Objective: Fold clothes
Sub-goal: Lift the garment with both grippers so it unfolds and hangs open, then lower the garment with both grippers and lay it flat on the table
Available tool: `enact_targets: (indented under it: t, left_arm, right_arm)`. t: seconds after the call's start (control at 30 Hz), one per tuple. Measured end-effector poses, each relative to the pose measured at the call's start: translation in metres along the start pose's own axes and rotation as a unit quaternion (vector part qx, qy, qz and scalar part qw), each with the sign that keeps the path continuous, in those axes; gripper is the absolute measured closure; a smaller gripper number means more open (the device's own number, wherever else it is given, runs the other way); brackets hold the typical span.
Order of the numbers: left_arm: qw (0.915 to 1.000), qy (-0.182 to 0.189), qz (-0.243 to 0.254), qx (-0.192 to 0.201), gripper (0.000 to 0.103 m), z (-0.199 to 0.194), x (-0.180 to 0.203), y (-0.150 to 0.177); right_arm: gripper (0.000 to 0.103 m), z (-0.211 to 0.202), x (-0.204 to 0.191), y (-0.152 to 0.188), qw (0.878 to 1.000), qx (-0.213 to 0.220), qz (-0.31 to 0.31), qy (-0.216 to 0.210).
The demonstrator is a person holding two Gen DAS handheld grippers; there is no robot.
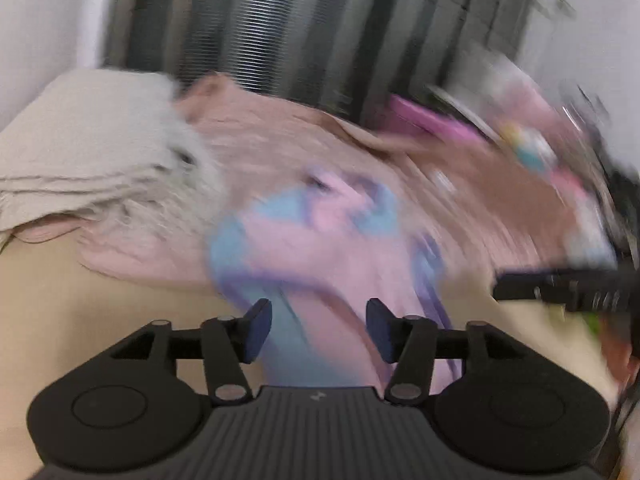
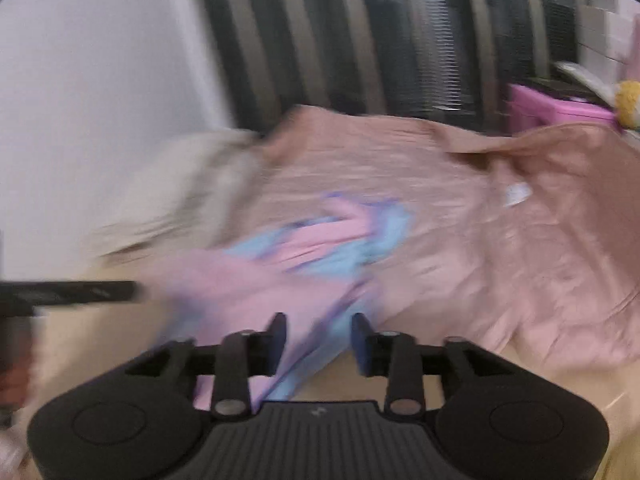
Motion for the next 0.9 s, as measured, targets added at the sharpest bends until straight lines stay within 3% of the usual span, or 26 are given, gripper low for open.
enact_targets:
  t: [0.1, 0.23, 0.27, 0.3, 0.33, 0.47, 0.57, 0.6, 0.63, 0.67, 0.7, 0.73, 0.83, 0.9]
  left_arm:
    - [0.9995, 0.023, 0.008, -0.018, 0.050, 0.002, 0.019, 0.023]
    - [0.9989, 0.027, 0.038, -0.008, 0.052, 0.003, 0.028, 0.039]
    - [0.9985, 0.025, 0.047, -0.008, 0.058, 0.004, 0.030, 0.043]
    - [0.9983, 0.021, 0.054, -0.009, 0.067, 0.004, 0.032, 0.047]
    - [0.9985, 0.008, 0.052, -0.017, 0.075, 0.002, 0.033, 0.049]
    - [0.9973, 0.005, 0.013, -0.071, 0.090, -0.017, 0.030, 0.052]
    - [0.9953, 0.027, 0.017, -0.092, 0.090, -0.047, 0.047, 0.067]
    - [0.9958, 0.031, 0.022, -0.083, 0.088, -0.058, 0.055, 0.070]
    - [0.9970, 0.037, 0.025, -0.063, 0.082, -0.069, 0.062, 0.070]
    - [0.9977, 0.044, 0.029, -0.043, 0.067, -0.079, 0.067, 0.070]
    - [0.9977, 0.052, 0.037, -0.024, 0.058, -0.085, 0.072, 0.067]
    - [0.9974, 0.054, 0.048, -0.010, 0.053, -0.086, 0.077, 0.063]
    - [0.9960, 0.026, 0.080, -0.029, 0.054, -0.062, 0.086, 0.060]
    - [0.9941, 0.000, 0.086, -0.066, 0.063, -0.043, 0.085, 0.064]
  right_arm:
    - [0.067, -0.007, -0.026, 0.043, 0.997, -0.036, -0.037, -0.055]
    - [0.071, -0.001, -0.057, 0.079, 0.988, -0.009, -0.145, -0.047]
    - [0.075, 0.005, -0.057, 0.083, 0.989, -0.022, -0.144, -0.030]
    - [0.092, 0.012, -0.055, 0.085, 0.990, -0.036, -0.138, -0.011]
    - [0.097, 0.019, -0.054, 0.087, 0.990, -0.051, -0.132, 0.008]
    - [0.099, 0.001, -0.037, 0.091, 0.996, -0.066, -0.056, 0.010]
    - [0.098, -0.034, -0.032, 0.107, 0.996, -0.075, -0.045, 0.017]
    - [0.092, -0.048, -0.032, 0.113, 0.996, -0.069, -0.050, 0.016]
    - [0.086, -0.062, -0.032, 0.119, 0.996, -0.062, -0.057, 0.015]
    - [0.081, -0.073, -0.033, 0.121, 0.997, -0.054, -0.063, 0.004]
    - [0.071, -0.080, -0.038, 0.121, 0.996, -0.044, -0.071, -0.012]
    - [0.068, -0.086, -0.043, 0.121, 0.996, -0.034, -0.079, -0.029]
    - [0.070, -0.070, -0.060, 0.120, 0.991, -0.029, -0.120, -0.044]
    - [0.072, -0.045, -0.059, 0.121, 0.991, -0.042, -0.128, -0.009]
Point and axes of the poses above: each gripper's, at about its wrist camera, not at the fingertips, and z roughly the way its jaws point, x to its right, y to its underside, the point moved 1 cm from there along z, roughly the way its jaws point, and after that the axes turned 13 degrees about z, right-handed, at the moved point
